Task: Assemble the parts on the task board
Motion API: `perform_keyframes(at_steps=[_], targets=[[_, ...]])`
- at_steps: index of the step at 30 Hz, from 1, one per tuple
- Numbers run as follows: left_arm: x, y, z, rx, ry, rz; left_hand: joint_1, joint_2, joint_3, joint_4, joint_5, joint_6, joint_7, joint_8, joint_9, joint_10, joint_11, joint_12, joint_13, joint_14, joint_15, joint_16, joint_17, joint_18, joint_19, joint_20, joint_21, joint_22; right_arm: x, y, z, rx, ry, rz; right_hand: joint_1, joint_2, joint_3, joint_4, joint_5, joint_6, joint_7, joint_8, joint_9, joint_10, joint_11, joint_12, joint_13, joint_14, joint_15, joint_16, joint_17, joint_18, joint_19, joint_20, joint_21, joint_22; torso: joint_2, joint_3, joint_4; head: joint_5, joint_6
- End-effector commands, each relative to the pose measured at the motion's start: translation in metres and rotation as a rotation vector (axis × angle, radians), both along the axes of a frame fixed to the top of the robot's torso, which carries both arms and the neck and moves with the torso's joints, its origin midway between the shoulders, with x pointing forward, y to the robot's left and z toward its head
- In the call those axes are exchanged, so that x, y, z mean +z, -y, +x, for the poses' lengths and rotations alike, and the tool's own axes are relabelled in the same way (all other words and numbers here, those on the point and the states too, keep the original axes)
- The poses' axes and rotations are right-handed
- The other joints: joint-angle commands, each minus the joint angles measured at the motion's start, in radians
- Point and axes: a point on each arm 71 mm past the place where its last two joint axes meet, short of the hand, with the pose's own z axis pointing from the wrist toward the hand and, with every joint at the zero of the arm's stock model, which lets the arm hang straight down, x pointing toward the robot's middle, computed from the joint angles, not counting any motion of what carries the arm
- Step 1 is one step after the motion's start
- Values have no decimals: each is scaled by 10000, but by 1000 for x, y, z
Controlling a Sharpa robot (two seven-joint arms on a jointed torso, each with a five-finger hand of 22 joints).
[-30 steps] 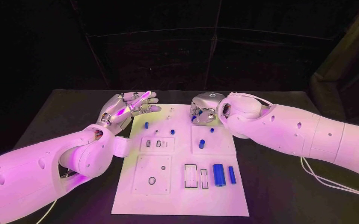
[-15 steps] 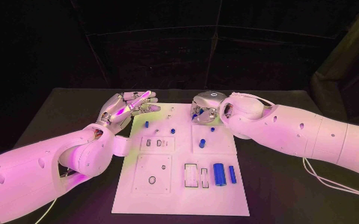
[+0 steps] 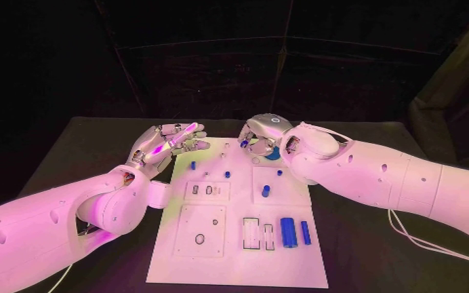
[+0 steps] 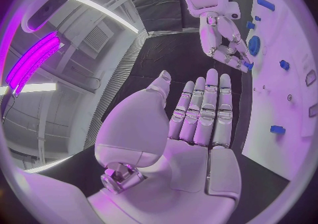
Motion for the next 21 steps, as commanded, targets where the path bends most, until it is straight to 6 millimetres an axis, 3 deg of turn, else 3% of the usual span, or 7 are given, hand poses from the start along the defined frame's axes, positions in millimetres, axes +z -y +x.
perform_keyframes(at_steps=[1, 3, 5, 17, 21], targets=[[2, 4, -1, -214, 68, -57, 12, 139, 14, -65, -15, -12, 51, -39, -12, -6, 87, -54, -13, 24, 64, -41, 15, 147, 62, 26, -28, -22, 5, -5, 5, -26, 548, 497, 17, -112, 66, 3, 1, 11, 45, -31, -10, 122, -81, -1, 1, 238, -67, 48, 4, -115, 59, -2, 50, 43, 19, -23, 49, -28, -12], [2, 5, -1, -237, 66, -67, 12, 139, 14, -65, -15, -12, 51, -39, -12, -6, 87, -54, -13, 24, 64, -41, 15, 147, 62, 26, -28, -22, 5, -9, 7, -5, 566, 505, 9, -132, 101, 6, 6, 8, 47, -31, -10, 120, -80, 0, 1, 240, -66, 58, 16, -119, 64, 0, 74, 70, 40, -47, 92, -37, 0], [2, 5, -2, -239, 67, -67, 12, 139, 14, -65, -15, -12, 51, -39, -12, -6, 87, -54, -13, 24, 64, -41, 15, 147, 62, 26, -28, -22, 5, -13, 9, 12, 587, 509, 6, -139, 114, 8, 8, 7, 47, -32, -10, 119, -79, 0, 1, 241, -66, 62, 20, -120, 66, 1, 82, 79, 45, -27, 59, 17, -4], [3, 5, -2, -263, 74, -70, 25, 151, 18, -82, -15, -12, 51, -46, -11, -6, 87, -63, -12, 25, 65, -52, 19, 148, 64, 28, -37, -28, 6, -31, 17, 174, 427, 299, -64, -211, 248, 63, -32, -27, 63, -41, -14, 82, -63, -7, -3, 242, -51, 85, 30, -125, 60, 15, 145, 136, 145, -85, 133, -7, 80], [4, 5, -2, -252, 74, -61, 39, 159, 19, -101, -15, -12, 50, -52, -11, -4, 87, -72, -11, 26, 66, -63, 23, 149, 68, 29, -45, -35, 4, -33, 19, 181, 210, 110, -105, -250, 298, 100, -109, -40, 68, -40, -13, 69, -58, -5, -3, 239, -45, 89, 23, -130, 56, 27, 178, 170, 141, -74, 121, 54, 47]])
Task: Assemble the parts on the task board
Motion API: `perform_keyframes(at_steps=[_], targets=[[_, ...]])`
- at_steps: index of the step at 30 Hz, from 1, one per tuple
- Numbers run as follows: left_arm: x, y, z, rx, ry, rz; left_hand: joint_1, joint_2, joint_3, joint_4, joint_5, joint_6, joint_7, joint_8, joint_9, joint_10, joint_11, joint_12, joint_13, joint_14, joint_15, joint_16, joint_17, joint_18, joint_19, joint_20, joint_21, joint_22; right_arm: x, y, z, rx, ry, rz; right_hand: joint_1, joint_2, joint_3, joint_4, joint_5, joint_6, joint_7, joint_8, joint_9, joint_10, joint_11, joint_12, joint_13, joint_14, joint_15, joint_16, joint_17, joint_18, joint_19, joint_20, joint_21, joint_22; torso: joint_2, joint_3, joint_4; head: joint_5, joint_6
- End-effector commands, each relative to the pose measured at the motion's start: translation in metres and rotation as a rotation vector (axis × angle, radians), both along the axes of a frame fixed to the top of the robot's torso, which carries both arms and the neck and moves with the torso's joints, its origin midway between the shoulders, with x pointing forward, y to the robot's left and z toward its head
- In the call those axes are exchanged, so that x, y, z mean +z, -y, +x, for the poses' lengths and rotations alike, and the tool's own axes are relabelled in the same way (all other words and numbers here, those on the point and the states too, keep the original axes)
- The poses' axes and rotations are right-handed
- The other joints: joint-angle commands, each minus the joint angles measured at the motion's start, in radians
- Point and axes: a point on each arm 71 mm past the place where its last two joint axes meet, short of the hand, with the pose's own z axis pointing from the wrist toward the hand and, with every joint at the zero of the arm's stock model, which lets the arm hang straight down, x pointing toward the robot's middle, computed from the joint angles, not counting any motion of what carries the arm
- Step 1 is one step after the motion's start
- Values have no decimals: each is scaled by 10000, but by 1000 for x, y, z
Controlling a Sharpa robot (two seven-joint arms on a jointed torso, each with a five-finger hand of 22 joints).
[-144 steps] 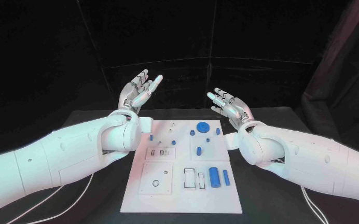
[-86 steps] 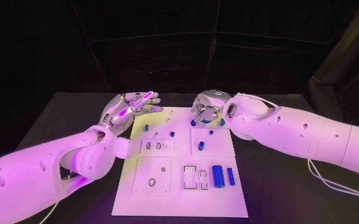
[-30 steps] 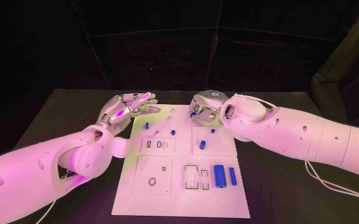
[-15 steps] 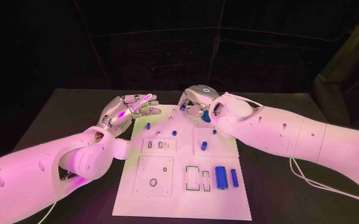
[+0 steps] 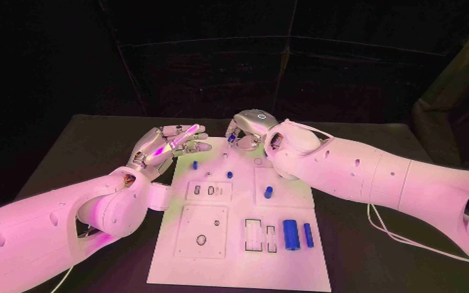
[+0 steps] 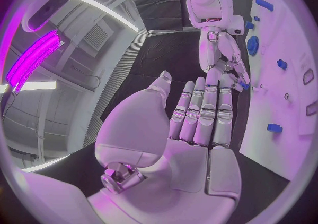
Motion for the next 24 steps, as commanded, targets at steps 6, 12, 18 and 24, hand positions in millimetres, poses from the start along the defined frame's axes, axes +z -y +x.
perform_keyframes(at_steps=[6, 12, 18, 24], targets=[[2, 0, 0, -110, 63, 0, -4, 116, -7, -75, -15, -12, 50, -52, -11, -5, 87, -45, -12, 27, 66, -63, 13, 149, 68, 29, -45, -13, -3, -6, 2, 192, -466, -413, -56, -131, 105, 52, -163, -49, 68, -40, -11, 57, -55, -1, 10, 236, -42, 50, -18, -135, 49, 38, 73, 41, 15, 2, 4, 52, -38], [2, -1, 1, -97, 61, 13, 7, 120, -6, -90, -15, -11, 49, -56, -11, -3, 87, -51, -11, 28, 66, -71, 16, 150, 71, 30, -51, -17, -5, -6, 3, 108, -647, -604, -94, -175, 143, 89, -230, -75, 76, -44, -13, 26, -45, -6, 6, 233, -34, 56, -20, -136, 38, 50, 95, 59, 25, -13, 9, 51, -54], [2, -2, 1, -82, 56, 27, 24, 117, -11, -120, -16, -13, 50, -66, -10, -4, 88, -65, -11, 29, 67, -87, 22, 150, 75, 32, -63, -26, -6, -6, 3, 63, -705, -789, -124, -246, 187, 119, -309, -127, 88, -53, -18, -27, -32, -13, 0, 215, -22, 29, -81, -142, 28, 67, 127, 97, 26, -9, 2, 79, -72], [2, -2, 2, -84, 47, 33, 25, 116, -12, -123, -16, -14, 51, -68, -11, -5, 89, -67, -12, 28, 68, -89, 22, 150, 75, 32, -65, -27, -5, -8, 4, -118, -486, -875, -168, -291, 235, 177, -376, -186, 105, -58, -22, -101, -10, -20, -7, 200, -3, 10, -120, -141, 5, 88, 137, 96, 40, -14, 17, 70, -59]])
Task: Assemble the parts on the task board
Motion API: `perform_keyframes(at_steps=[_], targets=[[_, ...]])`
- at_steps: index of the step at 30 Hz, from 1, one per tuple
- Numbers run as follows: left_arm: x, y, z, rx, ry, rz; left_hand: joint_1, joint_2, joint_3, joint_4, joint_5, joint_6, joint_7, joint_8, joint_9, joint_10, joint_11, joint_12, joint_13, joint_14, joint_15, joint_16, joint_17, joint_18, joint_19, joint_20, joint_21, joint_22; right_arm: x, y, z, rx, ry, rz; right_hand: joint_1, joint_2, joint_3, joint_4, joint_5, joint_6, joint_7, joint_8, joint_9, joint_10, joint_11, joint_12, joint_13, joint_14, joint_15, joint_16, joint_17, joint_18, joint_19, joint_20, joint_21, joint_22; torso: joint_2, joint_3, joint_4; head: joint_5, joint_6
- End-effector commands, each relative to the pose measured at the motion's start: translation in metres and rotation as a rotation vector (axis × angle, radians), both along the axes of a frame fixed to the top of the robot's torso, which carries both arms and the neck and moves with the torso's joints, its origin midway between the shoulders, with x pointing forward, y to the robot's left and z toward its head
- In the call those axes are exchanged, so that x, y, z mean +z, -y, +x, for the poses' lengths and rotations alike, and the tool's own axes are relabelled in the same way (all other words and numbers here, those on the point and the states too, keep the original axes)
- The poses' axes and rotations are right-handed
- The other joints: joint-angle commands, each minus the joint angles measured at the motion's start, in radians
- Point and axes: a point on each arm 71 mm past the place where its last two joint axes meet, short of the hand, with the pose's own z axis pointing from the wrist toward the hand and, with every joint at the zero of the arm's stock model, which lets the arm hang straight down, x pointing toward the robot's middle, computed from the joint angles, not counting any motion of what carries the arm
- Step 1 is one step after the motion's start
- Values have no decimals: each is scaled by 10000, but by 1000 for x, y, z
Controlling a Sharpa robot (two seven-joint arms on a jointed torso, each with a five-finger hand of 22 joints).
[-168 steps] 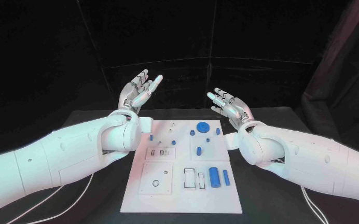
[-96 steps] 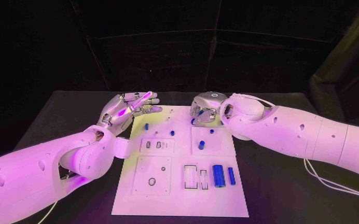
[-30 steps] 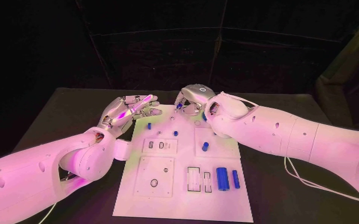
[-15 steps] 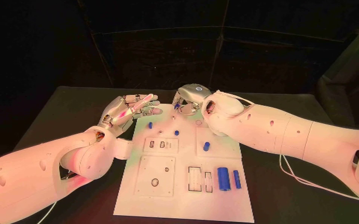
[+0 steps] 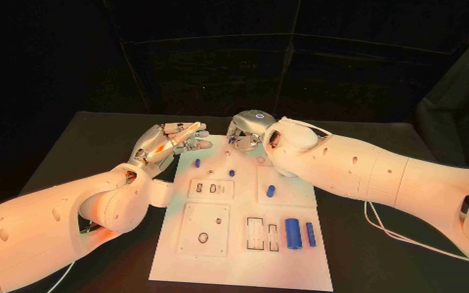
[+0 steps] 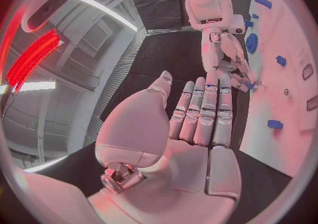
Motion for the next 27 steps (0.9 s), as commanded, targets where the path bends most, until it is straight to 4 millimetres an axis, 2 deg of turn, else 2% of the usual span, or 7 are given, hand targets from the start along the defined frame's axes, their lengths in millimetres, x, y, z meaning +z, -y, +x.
perform_keyframes(at_steps=[1, 8, 15, 17, 20, 21, 27], targets=[[1, 1, 0, -147, 52, -19, -11, 80, -24, -56, -16, -14, 51, -68, -11, -5, 89, -58, -12, 28, 68, -50, 16, 150, 46, 4, -65, -13, -2, -1, 1, -110, 39, -325, 12, -116, 63, 9, -44, -82, 4, -59, -9, -127, 10, -19, 0, 198, 0, 9, -22, -142, 2, 91, 69, 11, 10, -6, 10, -12, 2], [1, -2, 2, -80, 32, 33, -13, 77, -35, -71, -17, -22, 56, -80, -12, -16, 94, -75, -14, 23, 72, -68, 19, 149, 46, 7, -78, -21, -2, -4, 0, -79, 84, -407, -40, -339, 166, 84, -83, -325, 43, -69, -20, -336, 63, -17, -7, 158, 47, -57, -153, -131, -64, 142, 75, -21, 19, -3, -8, -5, 0], [1, -5, 4, -51, -2, 72, -14, 76, -36, -71, -17, -22, 56, -81, -12, -16, 95, -76, -14, 22, 72, -68, 19, 149, 46, 7, -78, -22, -2, -6, 0, -38, 118, -393, -73, -398, 181, 126, -82, -406, 60, -74, -23, -405, 85, -20, -9, 144, 63, -83, -203, -131, -73, 157, 86, -14, 23, -1, -9, -7, -5], [1, -5, 4, -43, -12, 82, -21, 74, -46, -77, -17, -27, 60, -89, -13, -23, 99, -87, -15, 18, 76, -80, 21, 148, 44, 9, -88, -27, -1, -6, 0, -26, 166, -358, -207, -565, 119, 208, -68, -632, 115, -87, -38, -679, 148, -39, -36, 114, 134, -149, -320, -117, -158, 199, 10, -151, 21, -7, -8, -15, -6], [1, -6, 4, -42, -26, 92, -21, 74, -47, -77, -17, -28, 60, -90, -13, -23, 99, -88, -16, 18, 76, -81, 21, 148, 44, 9, -88, -28, 0, -4, 0, -25, 321, -228, -502, -1057, -368, 382, -152, -1355, 149, -85, -53, -1567, 280, -24, -62, -72, 251, -482, -864, -23, -496, 313, -353, -740, 22, -5, -4, -7, -7], [1, -6, 4, -41, -32, 96, -26, 73, -53, -81, -18, -32, 62, -96, -14, -28, 101, -96, -16, 14, 79, -90, 23, 147, 43, 11, -95, -32, 1, -3, -1, -28, 377, -178, -512, -1126, -587, 469, -165, -1504, 138, -70, -34, -1825, 287, 13, -46, -127, 252, -551, -969, 3, -578, 337, -437, -857, 24, -1, -3, -2, -7], [1, -8, 4, 6, -58, 131, -29, 75, -56, -82, -17, -34, 63, -99, -14, -32, 103, -101, -17, 11, 80, -96, 23, 147, 42, 12, -99, -34, 4, 8, -4, -96, 497, 148, -276, -1092, -1408, 833, 21, -1551, 129, -15, 14, -2037, 278, 339, 9, -120, 254, -522, -979, 17, -594, 357, -464, -894, 12, 19, -66, 11, 22]])
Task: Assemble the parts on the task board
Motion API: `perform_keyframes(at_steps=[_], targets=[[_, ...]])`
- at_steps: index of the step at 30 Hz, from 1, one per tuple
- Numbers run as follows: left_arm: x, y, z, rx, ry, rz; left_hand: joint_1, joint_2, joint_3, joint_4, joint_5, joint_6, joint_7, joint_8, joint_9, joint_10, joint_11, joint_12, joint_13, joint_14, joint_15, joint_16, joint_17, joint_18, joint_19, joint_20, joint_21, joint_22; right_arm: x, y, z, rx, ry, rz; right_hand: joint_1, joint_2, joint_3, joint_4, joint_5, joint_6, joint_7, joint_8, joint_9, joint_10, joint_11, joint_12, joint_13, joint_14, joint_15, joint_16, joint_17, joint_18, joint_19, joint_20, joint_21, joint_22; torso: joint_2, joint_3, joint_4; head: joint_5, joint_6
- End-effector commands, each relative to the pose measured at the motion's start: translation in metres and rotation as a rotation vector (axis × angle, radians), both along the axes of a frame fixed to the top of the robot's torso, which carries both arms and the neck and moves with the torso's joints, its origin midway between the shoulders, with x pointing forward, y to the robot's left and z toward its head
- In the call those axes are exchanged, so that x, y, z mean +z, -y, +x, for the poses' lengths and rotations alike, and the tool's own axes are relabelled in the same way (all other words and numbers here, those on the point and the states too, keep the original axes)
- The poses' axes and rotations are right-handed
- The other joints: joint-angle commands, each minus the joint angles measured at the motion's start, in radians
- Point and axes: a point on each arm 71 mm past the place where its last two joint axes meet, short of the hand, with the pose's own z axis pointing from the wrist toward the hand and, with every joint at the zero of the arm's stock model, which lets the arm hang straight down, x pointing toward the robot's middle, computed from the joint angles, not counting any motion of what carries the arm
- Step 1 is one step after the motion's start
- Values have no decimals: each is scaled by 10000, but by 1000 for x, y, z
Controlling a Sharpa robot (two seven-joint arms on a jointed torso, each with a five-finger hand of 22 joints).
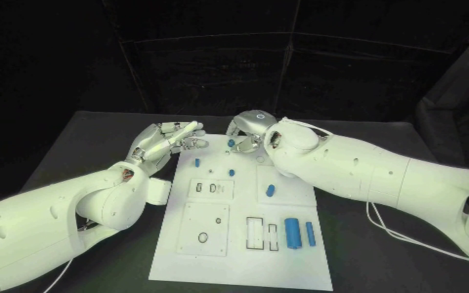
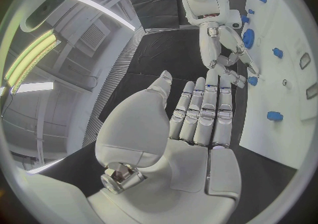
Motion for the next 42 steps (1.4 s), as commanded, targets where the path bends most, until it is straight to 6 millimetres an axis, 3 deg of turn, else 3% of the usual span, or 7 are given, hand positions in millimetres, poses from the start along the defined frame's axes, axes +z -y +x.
perform_keyframes(at_steps=[1, 8, 15, 19, 21, 27, 42], targets=[[1, 0, 0, -144, 35, -12, -30, 76, -30, -56, -17, -34, 64, -60, -14, 3, 68, -63, -15, 11, 80, -36, 16, 147, 42, 13, -55, -17, 6, 8, -3, -15, 299, 438, 174, 60, -197, 100, 126, 40, -34, 23, 16, 19, -36, 141, 18, -8, -27, 54, 47, 12, -3, -5, 12, 40, -7, 16, -46, -4, 37], [2, -1, -1, -142, -4, 8, -11, 104, -21, -81, -14, -35, 62, -70, -13, -1, 69, -80, -15, 7, 84, -57, 21, 147, 42, 16, -70, -26, 11, 53, -15, -793, -363, 1485, 170, 213, -537, 469, 808, 294, -48, 74, 37, 1097, -177, 908, 191, 165, -124, 302, 407, -36, 224, -72, 243, 365, -74, 51, -136, -58, 100], [1, 0, -1, -154, -31, 15, 76, 193, 32, -180, -13, -22, 48, -92, -9, 16, 60, -115, -11, 23, 81, -106, 42, 152, 59, 19, -109, -46, 8, 109, -26, -2116, -1858, 1811, -345, -75, -1237, 1280, 1504, 472, -371, 117, 41, 3075, -648, 2605, 1255, 383, -520, 862, 1297, -176, 727, -489, 839, 1244, -123, 130, -298, -61, 109], [1, 1, -1, -193, -37, 1, 92, 206, 42, -198, -13, -18, 46, -95, -8, 20, 59, -120, -10, 27, 80, -113, 45, 152, 63, 19, -115, -49, 5, 124, -28, -2506, -2279, 1551, 7, -86, -1798, 1695, 1505, 325, -445, 145, 38, 2694, -731, 4338, 2879, 462, -548, 1200, 1820, -254, 939, -625, 1153, 1737, -134, 149, -339, -87, 105], [1, 2, -1, -209, -38, -5, 96, 210, 45, -203, -13, -17, 46, -96, -8, 21, 58, -122, -10, 28, 80, -115, 47, 152, 64, 19, -117, -50, 3, 128, -28, -2637, -2384, 1387, 329, 19, -2247, 2102, 1501, 121, -382, 143, 31, 2127, -714, 5681, 4236, 485, -532, 1391, 2111, -322, 984, -529, 1287, 1933, -130, 158, -342, -78, 112], [0, 3, 0, -172, -47, 17, 192, 284, 123, -309, -11, -2, 35, -113, -7, 42, 49, -149, -8, 53, 72, -150, 67, 154, 90, 15, -144, -59, -1, 130, -24, -3014, -2673, 999, 740, -112, -2826, 2711, 1411, -133, -286, 162, 18, 1727, -593, 6988, 5862, 483, -483, 1494, 2285, -312, 954, -472, 1364, 2027, -101, 142, -293, -98, 123], [-1, 3, 1, -183, -34, 5, 211, 295, 141, -335, -12, 1, 33, -118, -7, 47, 47, -155, -7, 58, 71, -159, 71, 154, 96, 14, -150, -61, -5, 114, -18, -2785, -2706, 600, 1158, -79, -2994, 3065, 1473, -208, -266, 233, 32, 1724, -567, 7609, 6676, 495, -464, 1566, 2415, -320, 942, -439, 1417, 2092, -104, 131, -290, -98, 34]])
